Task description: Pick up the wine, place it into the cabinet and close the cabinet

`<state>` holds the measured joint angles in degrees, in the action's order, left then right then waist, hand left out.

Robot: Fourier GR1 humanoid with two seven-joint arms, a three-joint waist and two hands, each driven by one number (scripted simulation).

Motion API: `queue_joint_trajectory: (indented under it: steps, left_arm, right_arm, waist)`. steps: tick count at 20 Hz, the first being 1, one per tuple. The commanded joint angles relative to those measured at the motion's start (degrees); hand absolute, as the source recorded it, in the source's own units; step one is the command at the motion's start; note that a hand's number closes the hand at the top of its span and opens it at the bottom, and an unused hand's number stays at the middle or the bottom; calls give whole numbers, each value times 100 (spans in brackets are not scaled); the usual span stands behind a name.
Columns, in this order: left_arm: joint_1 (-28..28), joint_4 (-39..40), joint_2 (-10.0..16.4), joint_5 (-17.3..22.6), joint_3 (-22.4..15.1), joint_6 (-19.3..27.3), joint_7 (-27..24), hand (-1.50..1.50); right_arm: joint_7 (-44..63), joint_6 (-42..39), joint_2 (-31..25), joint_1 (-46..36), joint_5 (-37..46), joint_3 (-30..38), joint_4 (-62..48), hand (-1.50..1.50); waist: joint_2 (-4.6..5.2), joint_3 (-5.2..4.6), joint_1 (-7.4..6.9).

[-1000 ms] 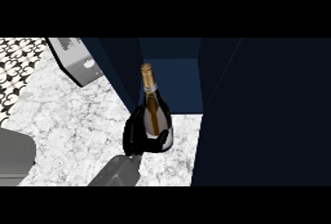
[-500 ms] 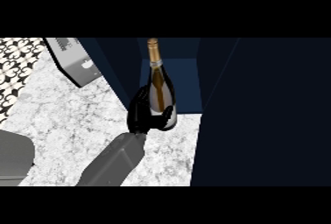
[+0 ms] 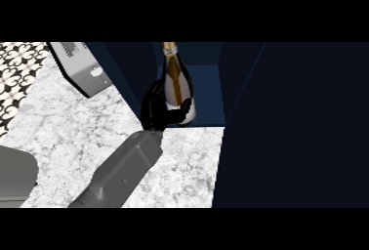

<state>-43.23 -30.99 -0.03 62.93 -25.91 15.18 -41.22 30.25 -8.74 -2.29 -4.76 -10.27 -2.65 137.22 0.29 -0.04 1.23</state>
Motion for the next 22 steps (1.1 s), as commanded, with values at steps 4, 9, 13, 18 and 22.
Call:
queue_joint_trajectory:
  steps: [4,9,13,18,22]
  left_arm:
    - [-776,555,2,114,309,17,275,150]
    - [-1255,1158,2,256,227,109,242,150]
    - [-1458,1327,2,364,284,144,466,150]
    - [-1710,1853,2,166,331,-41,692,150]
    - [-1621,1473,2,475,277,265,507,150]
  right_arm:
    - [-361,-109,92,342,133,-140,-101,-150]
    - [-240,0,72,-122,112,-84,-375,-150]
    - [-305,-143,-1,30,-114,0,-183,-150]
    - [-332,-55,65,-224,60,-95,-457,-150]
    - [-592,-287,26,-24,-44,-119,-559,-150]
  waist:
    - [-3,3,1]
    - [45,-2,130]
    - [61,-2,226]
    - [84,-4,224]
    - [108,-3,433]
